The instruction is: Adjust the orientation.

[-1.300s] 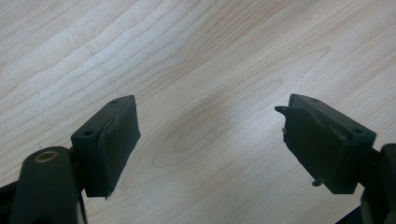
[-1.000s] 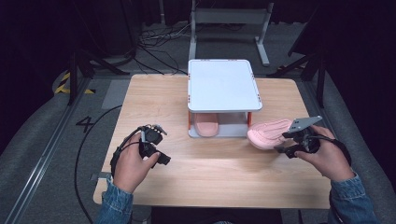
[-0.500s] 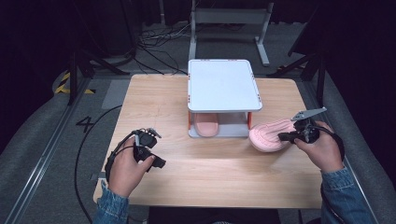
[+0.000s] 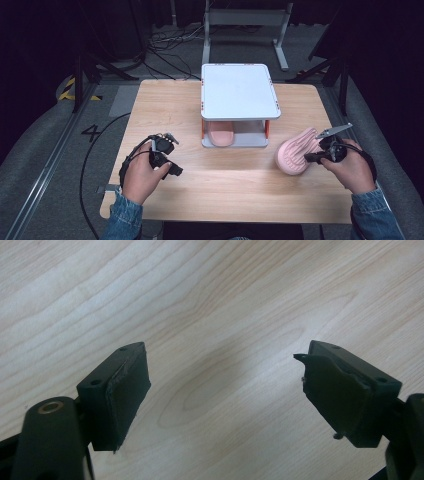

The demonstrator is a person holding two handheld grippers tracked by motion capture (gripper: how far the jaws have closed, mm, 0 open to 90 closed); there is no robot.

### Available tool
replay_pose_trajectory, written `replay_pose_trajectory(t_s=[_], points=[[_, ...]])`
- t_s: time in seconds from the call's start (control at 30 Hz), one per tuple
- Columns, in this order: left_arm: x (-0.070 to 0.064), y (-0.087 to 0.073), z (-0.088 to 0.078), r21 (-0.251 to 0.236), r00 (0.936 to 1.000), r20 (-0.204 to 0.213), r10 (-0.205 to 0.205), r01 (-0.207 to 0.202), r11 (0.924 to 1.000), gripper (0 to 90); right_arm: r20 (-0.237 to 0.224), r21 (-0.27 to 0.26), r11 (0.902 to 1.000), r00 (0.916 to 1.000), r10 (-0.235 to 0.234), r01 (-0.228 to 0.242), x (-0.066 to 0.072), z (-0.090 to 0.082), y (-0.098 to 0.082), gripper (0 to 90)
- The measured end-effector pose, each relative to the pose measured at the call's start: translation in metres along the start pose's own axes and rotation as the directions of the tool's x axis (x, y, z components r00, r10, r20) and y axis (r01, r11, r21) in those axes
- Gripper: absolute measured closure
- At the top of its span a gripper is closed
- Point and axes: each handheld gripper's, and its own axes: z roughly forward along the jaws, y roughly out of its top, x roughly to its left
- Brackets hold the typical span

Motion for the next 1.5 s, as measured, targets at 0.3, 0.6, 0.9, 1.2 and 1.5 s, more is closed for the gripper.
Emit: replay_pose_trajectory(t_s=[0.3,0.6,0.9,1.2,1.5], points=[[-0.01,0.027,0.011,0.014,0.9971,0.029,0.07,-0.07,0.9974,19.4,-0.01,0.065,0.9976,0.9997,0.024,-0.024,0.007,0.005,-0.023,88.2],[-0.011,0.034,0.013,0.011,0.9963,0.04,0.076,-0.077,0.997,19.3,0.01,0.063,0.9976,0.9995,0.028,-0.029,0.01,-0.007,-0.032,87.4],[0.0,0.008,0.006,0.013,0.9999,0.015,0.003,-0.004,0.9999,19.5,0.018,-0.104,0.9944,0.9996,0.022,-0.02,0.009,-0.043,-0.007,88.6],[0.011,-0.019,0.007,0.028,0.9975,0.004,-0.071,0.071,0.9971,19.4,0.011,-0.141,0.9898,0.9997,0.021,-0.02,-0.004,-0.034,0.021,88.4],[0.012,-0.021,0.008,0.034,0.9969,0.005,-0.078,0.078,0.9964,19.3,0.015,-0.082,0.9964,0.9996,0.023,-0.022,-0.009,-0.017,0.026,89.9]])
